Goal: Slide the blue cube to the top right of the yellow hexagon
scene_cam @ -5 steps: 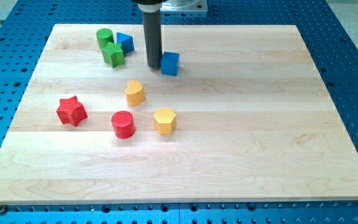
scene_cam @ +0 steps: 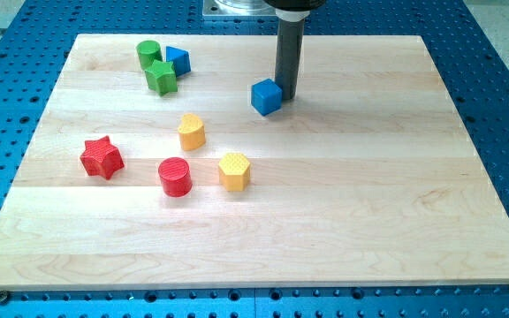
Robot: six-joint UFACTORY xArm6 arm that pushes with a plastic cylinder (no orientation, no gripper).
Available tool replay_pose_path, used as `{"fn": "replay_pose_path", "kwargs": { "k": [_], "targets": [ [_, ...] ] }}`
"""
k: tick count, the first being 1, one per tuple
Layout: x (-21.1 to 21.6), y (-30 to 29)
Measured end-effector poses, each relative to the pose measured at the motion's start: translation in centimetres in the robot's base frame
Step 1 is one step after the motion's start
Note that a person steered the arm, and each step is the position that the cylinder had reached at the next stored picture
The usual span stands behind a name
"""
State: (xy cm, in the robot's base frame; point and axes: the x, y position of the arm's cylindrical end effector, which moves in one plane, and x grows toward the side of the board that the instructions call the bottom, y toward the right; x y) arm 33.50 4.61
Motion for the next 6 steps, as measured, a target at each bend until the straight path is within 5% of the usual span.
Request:
{"fn": "replay_pose_path", "kwargs": {
  "k": [1,4,6],
  "targets": [
    [-4.2,-1.9],
    [2.7,-3.9],
    [2.9,12.1]
  ]
}}
